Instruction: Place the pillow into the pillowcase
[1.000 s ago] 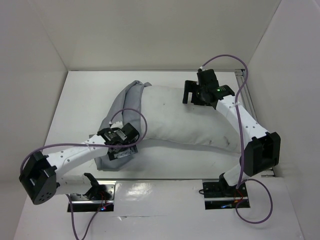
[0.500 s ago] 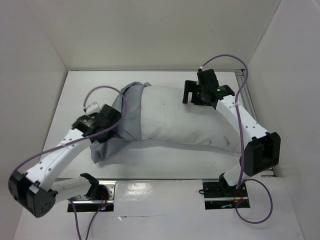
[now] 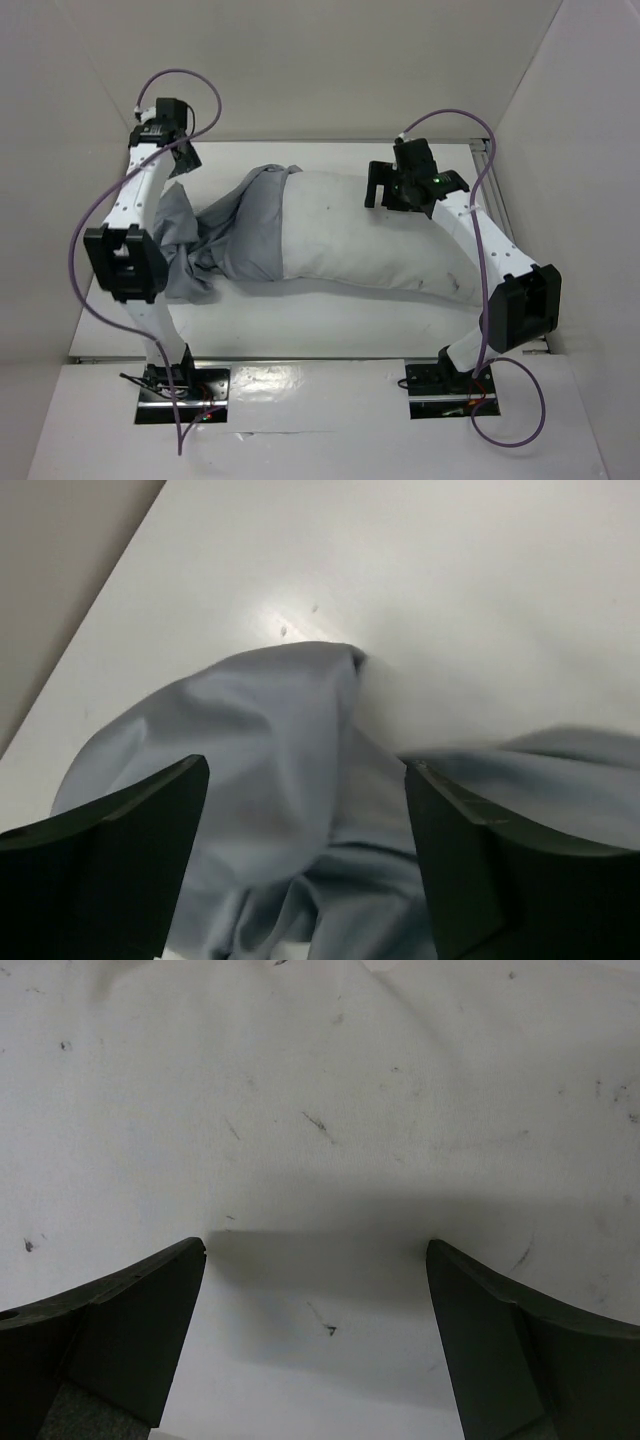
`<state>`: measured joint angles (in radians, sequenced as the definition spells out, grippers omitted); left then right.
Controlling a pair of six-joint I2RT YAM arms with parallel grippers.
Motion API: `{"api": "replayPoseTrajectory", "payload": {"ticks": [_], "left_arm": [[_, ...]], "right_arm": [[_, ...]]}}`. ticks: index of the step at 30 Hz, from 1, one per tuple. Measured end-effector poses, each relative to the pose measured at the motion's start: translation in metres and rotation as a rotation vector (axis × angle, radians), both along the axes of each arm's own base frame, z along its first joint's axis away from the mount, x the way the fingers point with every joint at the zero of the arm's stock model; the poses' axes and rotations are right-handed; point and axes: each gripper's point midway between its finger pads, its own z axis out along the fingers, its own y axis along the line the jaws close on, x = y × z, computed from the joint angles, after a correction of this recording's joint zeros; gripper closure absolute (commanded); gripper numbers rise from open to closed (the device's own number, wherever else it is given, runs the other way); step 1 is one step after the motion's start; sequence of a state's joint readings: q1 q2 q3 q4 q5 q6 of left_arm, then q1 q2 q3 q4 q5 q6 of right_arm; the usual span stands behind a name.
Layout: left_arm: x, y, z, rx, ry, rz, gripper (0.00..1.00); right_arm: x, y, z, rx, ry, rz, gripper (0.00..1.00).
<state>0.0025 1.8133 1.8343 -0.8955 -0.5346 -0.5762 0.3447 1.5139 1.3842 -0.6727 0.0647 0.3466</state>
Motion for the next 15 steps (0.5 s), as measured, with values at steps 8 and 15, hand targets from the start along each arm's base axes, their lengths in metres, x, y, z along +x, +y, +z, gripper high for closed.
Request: {"api": "replayPoseTrajectory", "payload": {"ticks": [8,15], "left_arm": [[0.045,-0.073,0.069,-0.036,-0.131,-0.302,0.38],[-0.009,-0.237,0.114,-0.244,-0.234,-0.774,0.24]], "right_arm": [[-0.002,0.002,0.001,0.004,-0.006,0.004,0.01],[-0.008,0.001,0.006,0.015,-0.033,0.006,0.01]]}}
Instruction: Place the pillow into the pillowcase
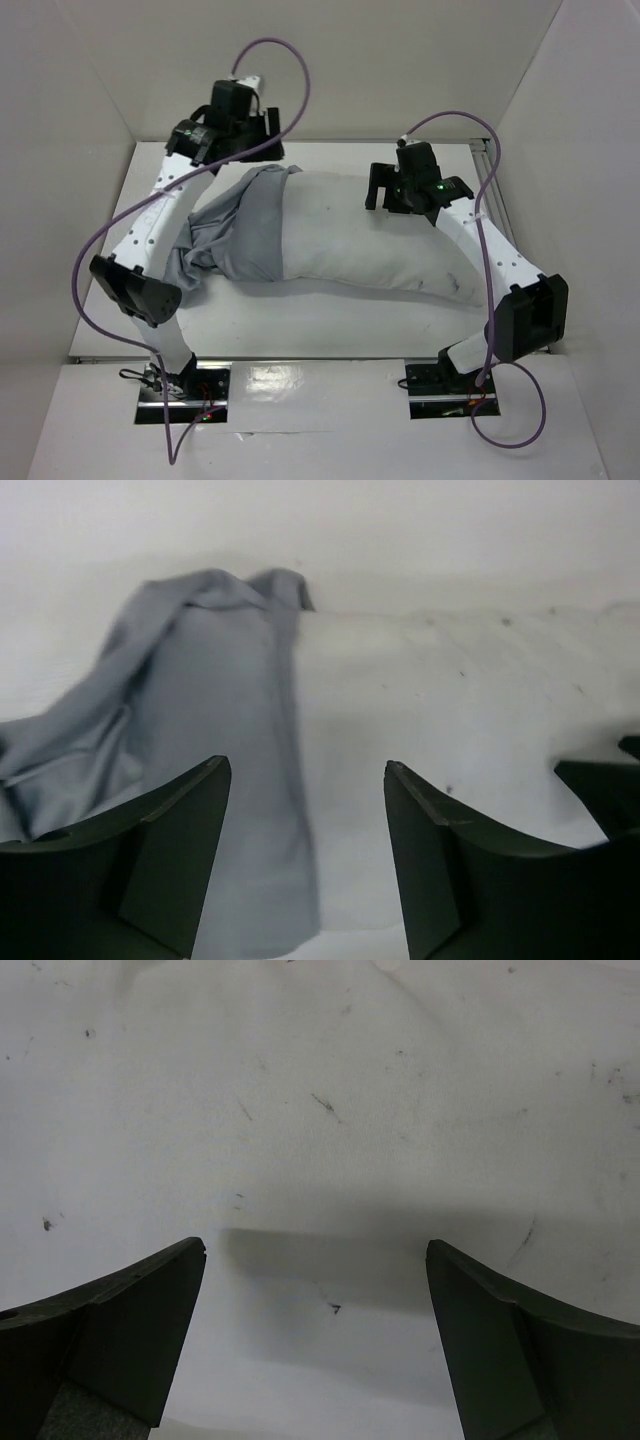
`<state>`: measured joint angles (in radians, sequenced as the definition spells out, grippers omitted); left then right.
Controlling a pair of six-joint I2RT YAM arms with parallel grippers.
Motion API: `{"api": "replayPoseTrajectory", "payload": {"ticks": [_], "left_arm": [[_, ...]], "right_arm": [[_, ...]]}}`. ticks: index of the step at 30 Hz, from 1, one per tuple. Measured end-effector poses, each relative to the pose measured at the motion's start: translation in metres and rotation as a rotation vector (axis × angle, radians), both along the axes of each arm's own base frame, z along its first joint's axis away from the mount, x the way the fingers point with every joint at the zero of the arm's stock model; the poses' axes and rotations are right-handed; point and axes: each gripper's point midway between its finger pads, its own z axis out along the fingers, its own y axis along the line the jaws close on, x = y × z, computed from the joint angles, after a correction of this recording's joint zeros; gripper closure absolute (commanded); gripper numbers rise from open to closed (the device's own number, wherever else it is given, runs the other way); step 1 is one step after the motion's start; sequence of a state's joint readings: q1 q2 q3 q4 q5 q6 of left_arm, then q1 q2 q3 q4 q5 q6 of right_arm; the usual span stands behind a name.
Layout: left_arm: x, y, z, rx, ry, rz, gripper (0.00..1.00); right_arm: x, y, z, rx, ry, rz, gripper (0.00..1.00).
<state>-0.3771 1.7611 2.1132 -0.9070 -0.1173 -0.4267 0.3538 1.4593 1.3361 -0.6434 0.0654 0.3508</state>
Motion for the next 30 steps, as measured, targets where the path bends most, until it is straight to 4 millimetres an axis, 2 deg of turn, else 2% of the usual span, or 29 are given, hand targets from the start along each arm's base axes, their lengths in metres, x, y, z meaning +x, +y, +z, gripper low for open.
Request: {"api": "replayPoseTrajectory", "payload": {"ticks": [2,5,8,11,17,20,21,22,23,26,30], "left_arm": [[-0.003,-0.029,-0.019,0.013,0.042,-0.062,0.24],[0.002,-0.052,-0.065,0.057,0.14,-0.097,0.24],[0.003,-0.051,-0.114,0.12,0.245,-0.069,0.29],[-0.004,-0.042,-0.142,0.169,0.316,-0.033,0.38],[-0.006,-0.035,-0.149,0.208,0.307,0.037,0.4],[-0.007,-0.034,-0.149,0.215,0.299,0.05,0.63],[-0.007,-0.033,-0.149,0.218,0.298,0.052,0.72],[-0.007,-0.033,-0.149,0.218,0.298,0.053,0.86],[-0.007,-0.033,-0.149,0.218,0.299,0.054,0.93],[-0.008,-0.032,-0.148,0.22,0.297,0.051,0.98],[-0.01,-0.031,-0.144,0.216,0.292,0.052,0.99]], "right_arm": [[0.0,-0.001,0.002,0.0,-0.004,-0.002,0.01],[0.0,-0.001,0.002,-0.002,-0.005,-0.003,0.01],[0.0,-0.001,0.002,-0.004,-0.006,-0.006,0.01],[0.0,-0.002,0.002,-0.005,-0.006,-0.007,0.01],[0.001,-0.004,0.001,-0.013,-0.008,-0.015,0.01],[0.001,-0.004,0.001,-0.012,-0.007,-0.021,0.01],[0.001,-0.004,0.001,-0.011,-0.006,-0.023,0.01],[0.0,-0.004,0.001,-0.011,-0.005,-0.024,0.01],[0.0,-0.005,0.001,-0.014,-0.004,-0.026,0.01],[0.0,-0.013,-0.001,-0.046,0.0,-0.054,0.01],[-0.006,-0.052,-0.003,-0.187,0.026,-0.181,0.0]]}}
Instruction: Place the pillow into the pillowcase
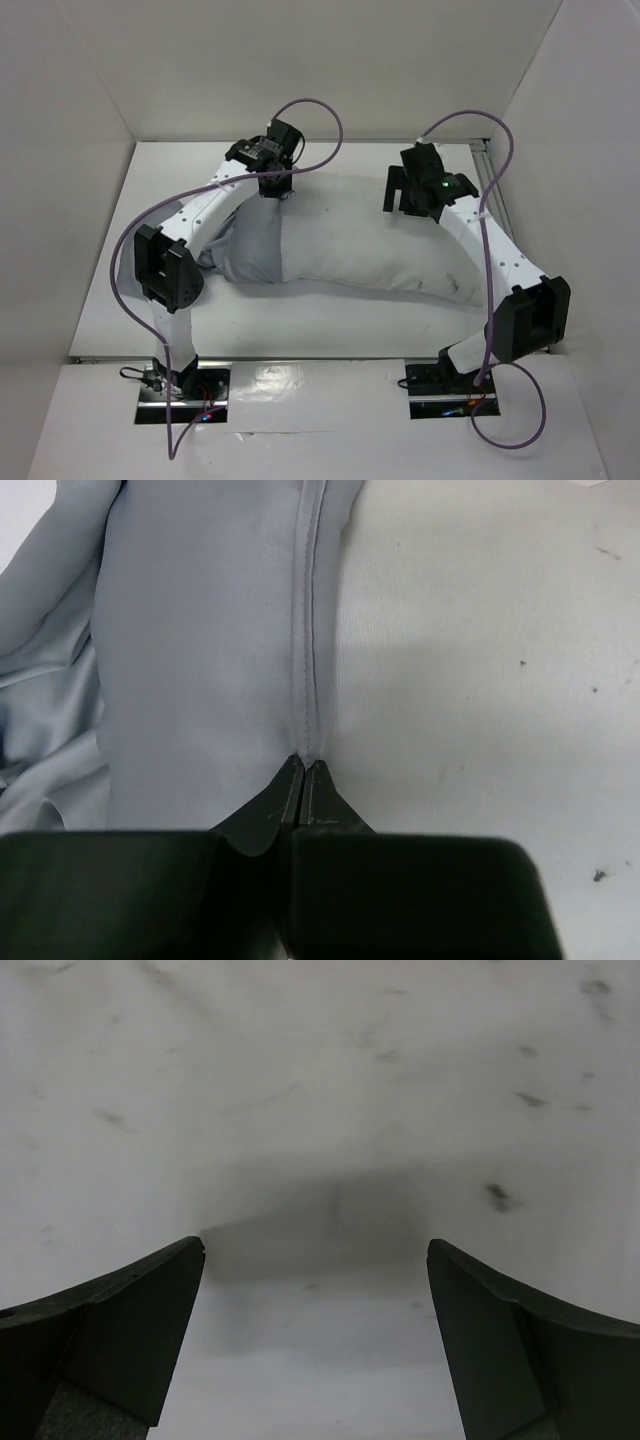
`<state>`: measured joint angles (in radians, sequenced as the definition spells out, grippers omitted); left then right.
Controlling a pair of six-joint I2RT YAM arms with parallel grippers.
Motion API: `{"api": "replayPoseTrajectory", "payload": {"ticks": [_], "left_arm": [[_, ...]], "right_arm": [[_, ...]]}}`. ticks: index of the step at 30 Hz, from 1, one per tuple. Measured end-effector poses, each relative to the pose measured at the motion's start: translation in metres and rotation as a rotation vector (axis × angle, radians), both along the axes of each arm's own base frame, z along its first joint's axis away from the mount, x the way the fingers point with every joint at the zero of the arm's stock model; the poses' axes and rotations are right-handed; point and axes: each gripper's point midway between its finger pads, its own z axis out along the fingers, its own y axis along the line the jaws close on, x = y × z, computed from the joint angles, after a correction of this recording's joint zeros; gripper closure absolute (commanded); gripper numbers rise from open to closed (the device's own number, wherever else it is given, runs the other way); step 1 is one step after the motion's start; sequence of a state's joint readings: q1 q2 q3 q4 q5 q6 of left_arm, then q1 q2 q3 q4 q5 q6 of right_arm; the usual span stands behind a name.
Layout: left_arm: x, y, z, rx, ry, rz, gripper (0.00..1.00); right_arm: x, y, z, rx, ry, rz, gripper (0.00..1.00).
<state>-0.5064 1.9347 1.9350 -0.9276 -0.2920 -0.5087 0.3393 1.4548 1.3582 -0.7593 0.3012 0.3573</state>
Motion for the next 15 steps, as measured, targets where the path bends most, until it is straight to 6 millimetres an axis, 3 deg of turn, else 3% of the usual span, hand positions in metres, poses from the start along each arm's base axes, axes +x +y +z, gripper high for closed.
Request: {"api": "replayPoseTrajectory", "payload": {"ticks": [5,7,9,10,13,15], "left_arm": [[-0.004,-0.004,0.014,-0.034,-0.01,-0.022,1.0],[-0.004,-0.013,0.022,-0.08,-0.011,-0.051,1.0],[-0.007,-0.027,0.032,-0.146,-0.008,-0.097,1.0],[-0.009,-0.035,0.038,-0.181,-0.007,-0.123,1.0],[-0.017,-0.068,0.055,-0.28,-0.004,-0.223,1.0],[-0.025,-0.097,0.061,-0.336,0.006,-0.302,1.0]], "right_arm": [[-0.007,-0.042,-0.008,-0.038,0.053,-0.104,0.01],[-0.011,-0.037,-0.023,-0.001,0.089,-0.074,0.41],[-0.017,-0.021,-0.046,0.066,0.13,-0.019,0.92],[-0.019,-0.011,-0.058,0.115,0.145,0.005,1.0],[-0.019,0.01,-0.074,0.226,0.152,0.049,1.0],[-0.014,0.022,-0.067,0.294,0.111,0.067,1.0]]}}
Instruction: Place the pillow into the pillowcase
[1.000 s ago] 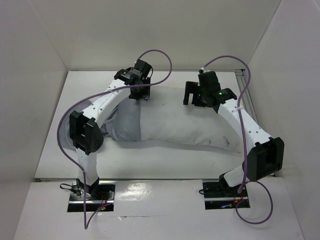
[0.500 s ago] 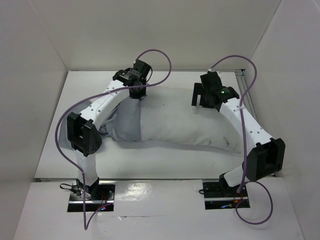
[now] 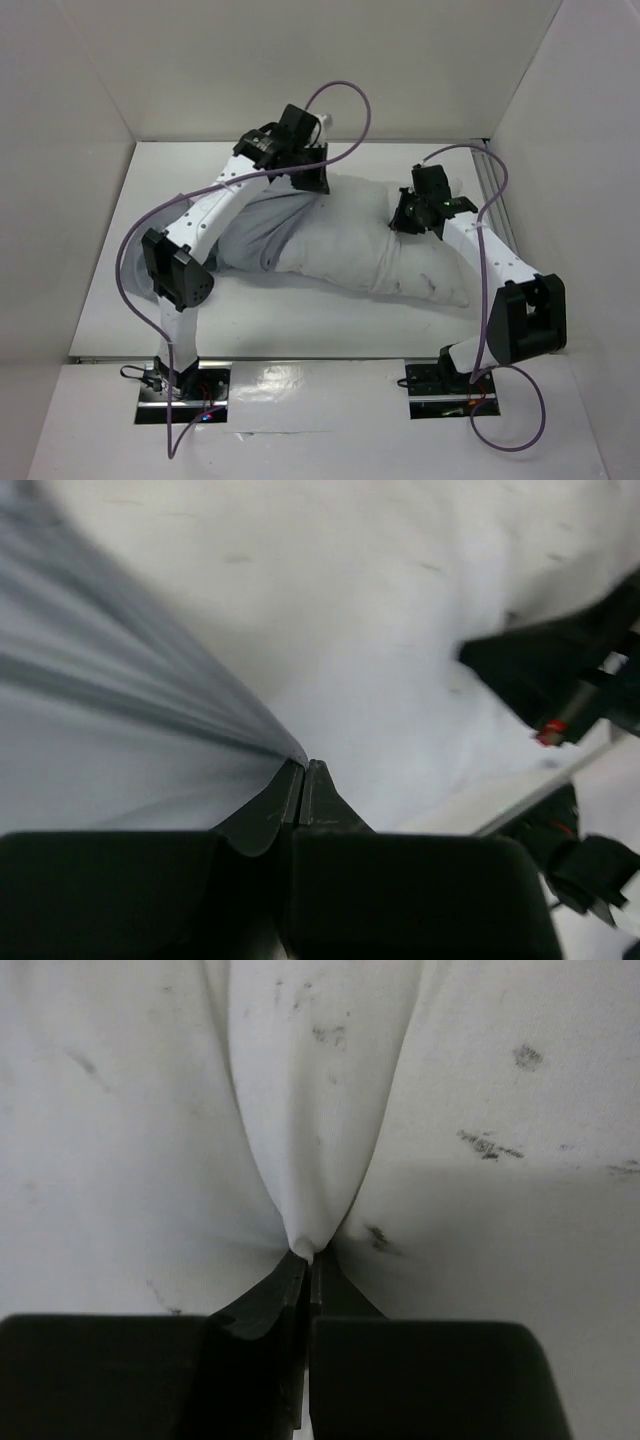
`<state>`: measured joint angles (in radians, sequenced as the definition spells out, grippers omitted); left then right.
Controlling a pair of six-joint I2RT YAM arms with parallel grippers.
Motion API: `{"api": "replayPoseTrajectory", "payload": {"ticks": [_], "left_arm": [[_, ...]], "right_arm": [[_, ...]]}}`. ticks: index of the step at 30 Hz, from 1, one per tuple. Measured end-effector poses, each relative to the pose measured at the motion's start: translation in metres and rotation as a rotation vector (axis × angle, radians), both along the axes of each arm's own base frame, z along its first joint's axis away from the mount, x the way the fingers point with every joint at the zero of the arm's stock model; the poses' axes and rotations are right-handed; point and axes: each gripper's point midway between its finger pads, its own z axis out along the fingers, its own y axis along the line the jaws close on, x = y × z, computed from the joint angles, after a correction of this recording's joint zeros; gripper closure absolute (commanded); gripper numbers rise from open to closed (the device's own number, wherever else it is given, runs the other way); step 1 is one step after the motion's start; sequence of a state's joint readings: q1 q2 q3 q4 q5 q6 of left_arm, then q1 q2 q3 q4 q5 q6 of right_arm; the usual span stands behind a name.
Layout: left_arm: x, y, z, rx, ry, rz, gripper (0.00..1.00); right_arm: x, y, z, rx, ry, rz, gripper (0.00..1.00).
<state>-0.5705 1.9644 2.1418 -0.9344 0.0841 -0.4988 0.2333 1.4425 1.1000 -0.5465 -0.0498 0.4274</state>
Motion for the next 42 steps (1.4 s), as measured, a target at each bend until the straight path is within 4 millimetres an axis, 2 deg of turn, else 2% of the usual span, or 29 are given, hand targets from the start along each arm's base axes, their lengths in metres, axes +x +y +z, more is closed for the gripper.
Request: {"api": "replayPoseTrajectory", "payload": {"ticks": [2,6,8,10,12,14,17,19,21,23,27,29,31,33,34,35,36,37,38,39,40,42], "left_arm": [[-0.008,-0.031,0.0,-0.051,0.017,-0.083,1.0],[-0.025,-0.086,-0.017,-0.17,0.117,-0.224,1.0],[-0.029,-0.108,-0.021,-0.243,0.178,-0.274,1.0],[-0.024,-0.12,-0.015,-0.31,0.2,-0.297,1.0],[-0.017,-0.121,0.004,-0.386,0.191,-0.308,1.0],[-0.01,-0.109,0.032,-0.457,0.162,-0.305,1.0],[-0.009,-0.084,0.067,-0.525,0.12,-0.301,1.0],[-0.011,-0.072,0.081,-0.547,0.098,-0.305,1.0],[-0.018,-0.076,0.081,-0.56,0.104,-0.335,1.0],[-0.023,-0.085,0.069,-0.555,0.138,-0.354,1.0],[-0.022,-0.105,0.027,-0.518,0.231,-0.365,1.0],[-0.02,-0.108,0.009,-0.497,0.27,-0.35,1.0],[-0.017,-0.108,0.006,-0.492,0.276,-0.341,1.0],[-0.008,-0.104,0.015,-0.493,0.235,-0.326,1.0],[-0.002,-0.101,0.021,-0.493,0.206,-0.319,0.92],[0.005,-0.097,0.027,-0.487,0.17,-0.31,0.71],[0.012,-0.092,0.03,-0.48,0.139,-0.297,0.44],[0.018,-0.087,0.03,-0.469,0.119,-0.288,0.32],[0.023,-0.081,0.03,-0.467,0.115,-0.272,0.22],[0.028,-0.075,0.028,-0.455,0.106,-0.258,0.11],[0.034,-0.066,0.025,-0.44,0.098,-0.239,0.0],[0.045,-0.049,0.02,-0.413,0.089,-0.198,0.0]], "right_arm": [[0.002,0.012,0.011,0.079,-0.05,0.008,1.0],[0.004,0.03,0.03,0.235,-0.134,-0.006,1.0],[0.011,0.035,0.045,0.283,-0.169,-0.023,1.0],[0.021,0.037,0.066,0.301,-0.215,-0.03,1.0],[0.035,0.037,0.101,0.311,-0.297,-0.036,1.0],[0.042,0.037,0.139,0.331,-0.403,-0.037,1.0],[0.032,0.034,0.189,0.391,-0.552,-0.04,1.0],[0.016,0.036,0.207,0.438,-0.624,-0.037,1.0],[0.002,0.045,0.199,0.483,-0.643,-0.022,1.0],[-0.009,0.054,0.177,0.513,-0.616,-0.023,1.0],[-0.022,0.062,0.088,0.501,-0.424,-0.08,1.0],[-0.032,0.057,0.044,0.457,-0.31,-0.132,1.0],[-0.035,0.055,0.041,0.455,-0.294,-0.15,1.0],[-0.034,0.056,0.052,0.456,-0.318,-0.156,1.0],[-0.032,0.055,0.058,0.451,-0.331,-0.163,1.0],[-0.031,0.053,0.063,0.444,-0.34,-0.172,0.99],[-0.029,0.052,0.067,0.433,-0.349,-0.18,0.93],[-0.027,0.051,0.07,0.425,-0.352,-0.187,0.81],[-0.025,0.05,0.071,0.415,-0.352,-0.188,0.53],[-0.023,0.052,0.072,0.405,-0.351,-0.182,0.38],[-0.02,0.054,0.073,0.395,-0.349,-0.173,0.29],[-0.013,0.06,0.077,0.363,-0.346,-0.135,0.16]]}}
